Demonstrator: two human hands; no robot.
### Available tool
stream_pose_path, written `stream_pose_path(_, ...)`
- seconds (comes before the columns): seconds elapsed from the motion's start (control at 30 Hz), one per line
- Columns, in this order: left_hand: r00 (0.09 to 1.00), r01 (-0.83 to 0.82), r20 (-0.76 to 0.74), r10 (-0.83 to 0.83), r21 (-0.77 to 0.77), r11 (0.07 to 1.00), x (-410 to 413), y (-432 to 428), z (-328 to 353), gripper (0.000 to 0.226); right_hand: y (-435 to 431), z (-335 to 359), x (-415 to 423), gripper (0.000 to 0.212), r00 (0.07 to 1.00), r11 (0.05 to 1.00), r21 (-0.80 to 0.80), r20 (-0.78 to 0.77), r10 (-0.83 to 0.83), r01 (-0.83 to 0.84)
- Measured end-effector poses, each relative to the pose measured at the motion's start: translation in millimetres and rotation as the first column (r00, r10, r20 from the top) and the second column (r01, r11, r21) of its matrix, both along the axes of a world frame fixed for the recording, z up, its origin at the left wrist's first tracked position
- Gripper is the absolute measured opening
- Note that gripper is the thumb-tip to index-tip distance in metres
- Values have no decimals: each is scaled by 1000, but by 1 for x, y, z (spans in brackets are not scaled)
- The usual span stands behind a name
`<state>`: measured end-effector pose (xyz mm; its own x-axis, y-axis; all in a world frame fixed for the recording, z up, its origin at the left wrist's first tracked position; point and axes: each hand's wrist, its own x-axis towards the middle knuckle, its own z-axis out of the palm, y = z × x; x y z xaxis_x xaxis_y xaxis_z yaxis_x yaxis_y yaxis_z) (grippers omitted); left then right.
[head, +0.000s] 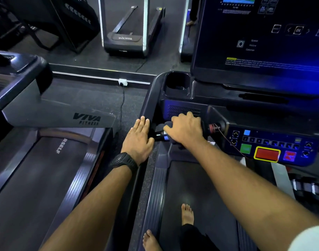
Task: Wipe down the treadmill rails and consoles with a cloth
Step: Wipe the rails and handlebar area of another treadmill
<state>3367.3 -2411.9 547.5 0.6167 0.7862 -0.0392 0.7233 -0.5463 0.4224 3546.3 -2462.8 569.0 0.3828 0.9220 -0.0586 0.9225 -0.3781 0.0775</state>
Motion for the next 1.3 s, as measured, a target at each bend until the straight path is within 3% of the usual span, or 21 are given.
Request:
stream_pose_path(0.07, 1000, 2, -3, -2, 4, 1000, 0, 1, 0, 68, -23, -11, -7, 51, 992, 990, 140, 129, 12, -30)
stream_pose_path(0.13, 1000, 0, -3, 0, 1, 1000, -1, 3, 0, 68, -37, -20, -11, 52, 986, 983, 178, 163, 20, -49)
stream_pose_path(0.2, 1000, -2, -7, 2, 2, 1000, 0, 2, 1, 67, -18, -8, -1, 53, 994, 992, 113, 94, 49, -59)
stream_pose_path(0.3, 1000, -10, -15, 11, 11, 1000, 0, 2, 1, 68, 13, 8, 12, 54, 997, 997, -65, -54, -50, 47)
stream_pose_path(0.43, 1000, -10, -27, 10, 14, 1000, 3, 2, 1, 68, -29, -13, -4, 49, 991, 988, 153, 132, -34, 13)
stream_pose_path(0.5, 1000, -4, -26, 4, 9, 1000, 4, 4, 1, 67, -44, -20, -7, 49, 989, 987, 157, 150, -9, -15)
stream_pose_path(0.57, 1000, 0, -26, 1, 12, 1000, 3, 5, 1, 68, -24, -5, 6, 52, 997, 995, 101, 78, 13, -20)
stream_pose_path(0.67, 1000, 5, -20, -4, 20, 1000, 2, 9, 1, 68, 6, 12, 28, 53, 989, 992, -47, -94, -117, 113)
stream_pose_path(0.83, 1000, -4, -10, 4, 14, 1000, 2, 5, -1, 68, -48, -17, 2, 45, 986, 981, 187, 152, -73, 44)
stream_pose_path(0.9, 1000, -2, -8, 2, 18, 1000, 2, 6, -1, 68, -37, -10, 14, 47, 995, 991, 135, 102, -24, 10)
stream_pose_path(1.0, 1000, -6, -2, 6, 14, 1000, 2, 5, -1, 68, -4, 14, 34, 50, 990, 994, -28, -83, -112, 110)
stream_pose_path(1.07, 1000, -7, -3, 7, 19, 1000, 2, 4, -1, 68, -12, 7, 28, 49, 992, 992, 25, -16, -123, 123)
stream_pose_path(1.17, 1000, -6, 7, 6, 14, 1000, 3, 6, -2, 68, -47, -18, 11, 45, 988, 967, 248, 126, -88, 54)
stream_pose_path(1.3, 1000, -8, 18, 8, 4, 1000, 2, 6, -2, 67, -36, -10, 23, 45, 992, 977, 213, 122, -33, 7)
